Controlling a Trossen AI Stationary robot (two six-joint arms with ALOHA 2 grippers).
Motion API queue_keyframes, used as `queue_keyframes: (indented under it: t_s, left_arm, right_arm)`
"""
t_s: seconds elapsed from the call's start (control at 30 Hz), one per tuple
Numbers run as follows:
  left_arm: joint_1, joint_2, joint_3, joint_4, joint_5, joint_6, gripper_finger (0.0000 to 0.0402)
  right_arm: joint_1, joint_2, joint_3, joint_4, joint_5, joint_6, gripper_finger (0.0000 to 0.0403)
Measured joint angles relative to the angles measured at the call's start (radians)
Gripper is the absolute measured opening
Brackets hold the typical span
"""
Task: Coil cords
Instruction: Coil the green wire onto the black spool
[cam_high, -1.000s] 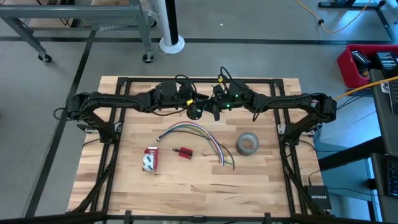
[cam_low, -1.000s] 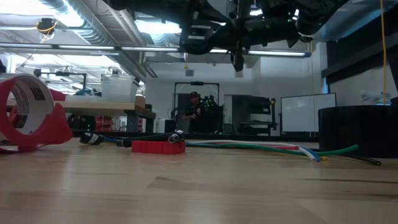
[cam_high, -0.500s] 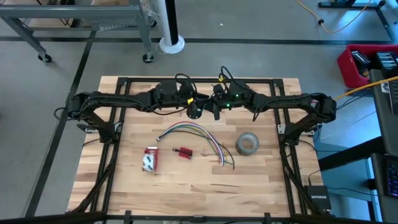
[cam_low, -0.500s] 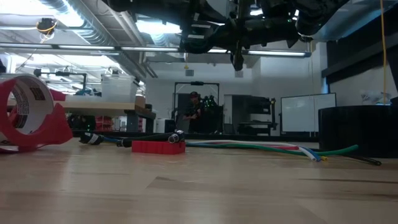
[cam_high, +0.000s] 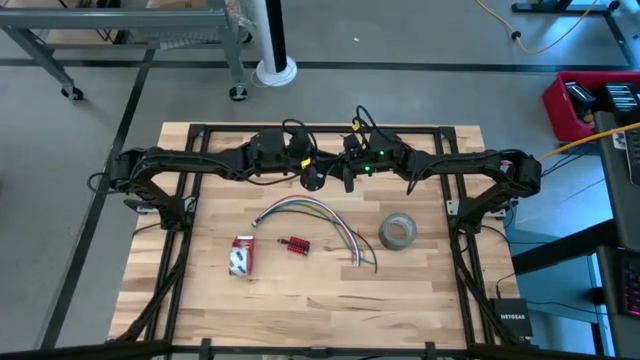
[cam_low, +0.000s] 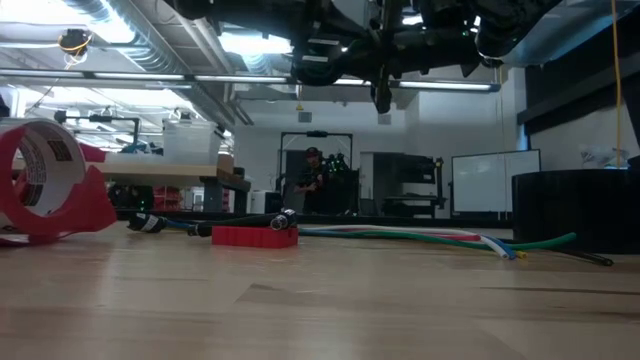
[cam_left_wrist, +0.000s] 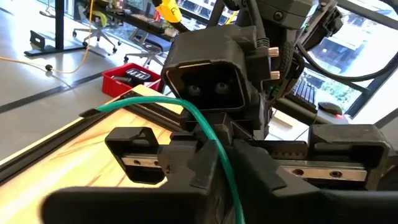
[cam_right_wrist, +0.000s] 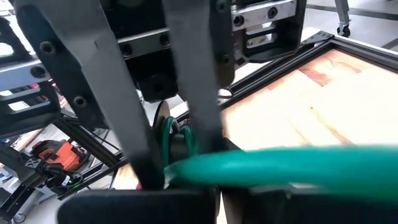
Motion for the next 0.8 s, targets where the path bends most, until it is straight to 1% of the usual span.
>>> queue_keyframes:
  t_s: [0.07, 0.13, 0.47, 0.8]
  left_arm:
    - [0.000, 0.000, 0.000, 0.002, 0.001, 0.019, 0.0019]
    - [0.000, 0.000, 0.000, 0.002, 0.000, 0.023, 0.0006]
    - [0.013, 0.000, 0.000, 0.002, -0.001, 0.019, 0.0001]
    - [0.070, 0.003, 0.000, -0.001, -0.003, 0.015, 0.0000]
  right_arm:
    - [0.000, 0.000, 0.000, 0.000, 0.000, 0.000, 0.0001]
    - [0.000, 0.000, 0.000, -0.001, 0.000, 0.000, 0.0001]
    - [-0.001, 0.000, 0.000, -0.010, 0.001, 0.001, 0.0001]
    - [0.000, 0.000, 0.002, -0.122, 0.000, 0.000, 0.0001]
